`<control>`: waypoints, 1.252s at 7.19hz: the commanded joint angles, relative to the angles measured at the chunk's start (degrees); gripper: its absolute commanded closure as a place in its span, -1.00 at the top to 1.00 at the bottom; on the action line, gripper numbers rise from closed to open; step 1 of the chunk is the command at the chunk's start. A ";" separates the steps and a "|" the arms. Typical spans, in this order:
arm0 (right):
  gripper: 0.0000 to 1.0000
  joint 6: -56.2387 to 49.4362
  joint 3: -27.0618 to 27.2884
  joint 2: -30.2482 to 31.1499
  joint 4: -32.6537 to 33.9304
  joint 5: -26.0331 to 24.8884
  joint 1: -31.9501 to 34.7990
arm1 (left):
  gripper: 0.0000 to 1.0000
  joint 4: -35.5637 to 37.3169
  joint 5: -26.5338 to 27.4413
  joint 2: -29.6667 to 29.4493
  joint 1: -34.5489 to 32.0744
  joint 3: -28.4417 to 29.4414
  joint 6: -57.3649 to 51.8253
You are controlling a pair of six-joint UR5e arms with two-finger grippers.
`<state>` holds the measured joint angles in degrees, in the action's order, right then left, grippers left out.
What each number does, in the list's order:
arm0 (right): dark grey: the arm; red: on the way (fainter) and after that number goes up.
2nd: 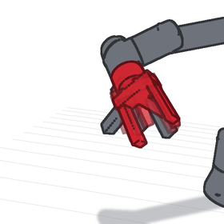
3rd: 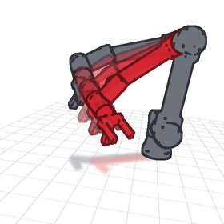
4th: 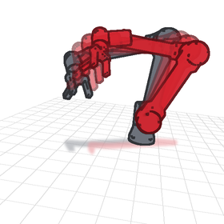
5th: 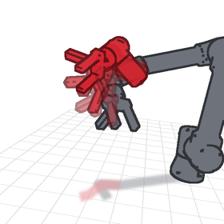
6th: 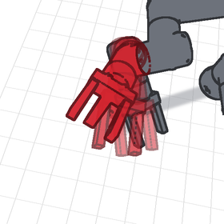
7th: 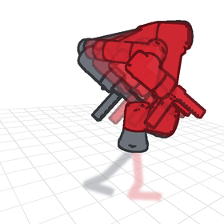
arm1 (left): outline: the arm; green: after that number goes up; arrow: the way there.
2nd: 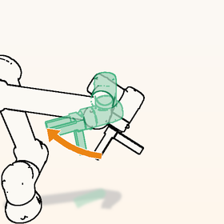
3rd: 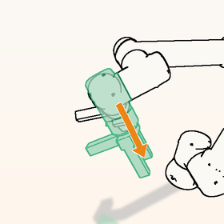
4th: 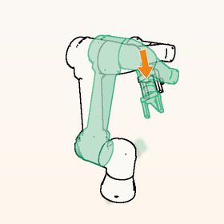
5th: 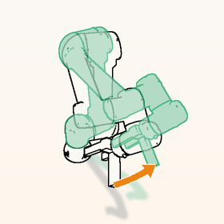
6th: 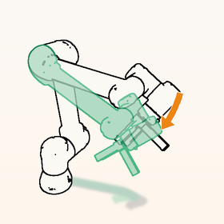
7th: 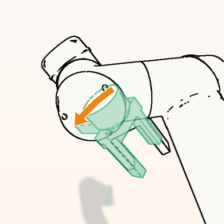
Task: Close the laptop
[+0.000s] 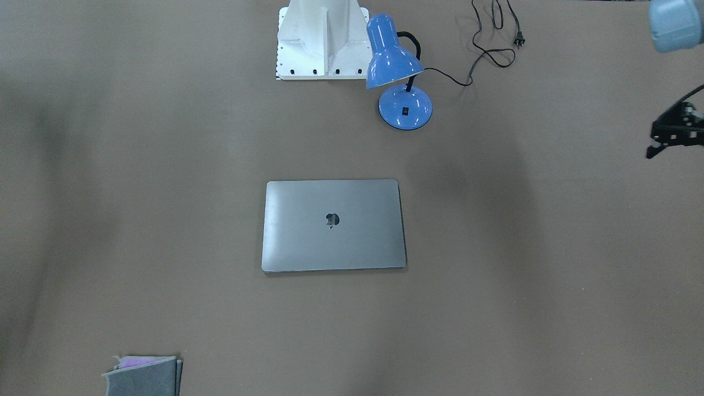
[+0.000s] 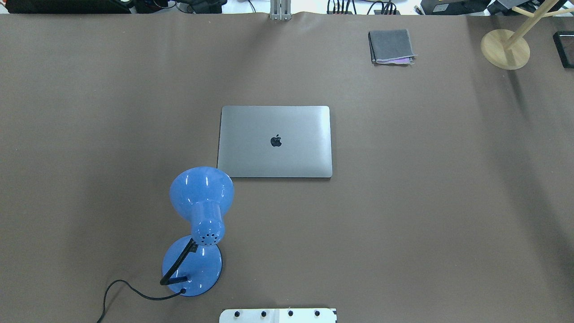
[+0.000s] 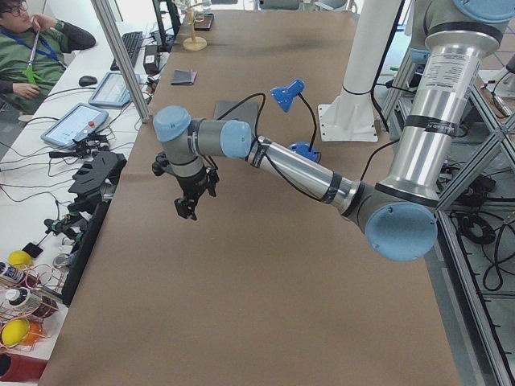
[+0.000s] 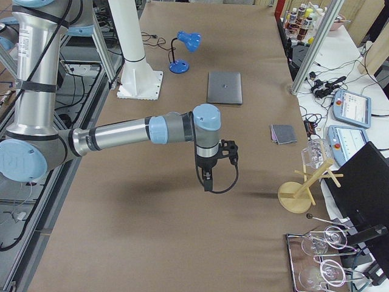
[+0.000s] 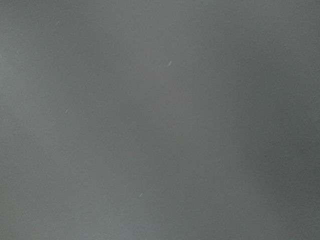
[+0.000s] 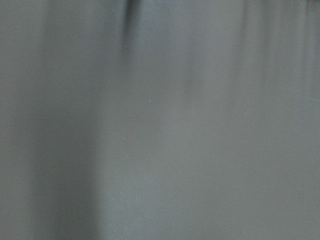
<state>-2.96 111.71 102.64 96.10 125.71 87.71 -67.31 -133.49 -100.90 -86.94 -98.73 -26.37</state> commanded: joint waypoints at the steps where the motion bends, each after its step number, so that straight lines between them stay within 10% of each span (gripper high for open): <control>1: 1.00 -2.49 -1.83 6.24 -0.30 -0.47 2.64 | 0.96 -4.19 0.08 7.70 -7.85 4.84 -2.73; 9: 1.00 -2.14 -2.73 5.46 -0.39 2.87 2.55 | 0.96 -5.28 1.13 11.86 -10.09 0.38 -0.08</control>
<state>-5.02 108.99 108.11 95.71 127.83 90.26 -72.57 -132.37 -89.40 -97.03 -98.32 -26.51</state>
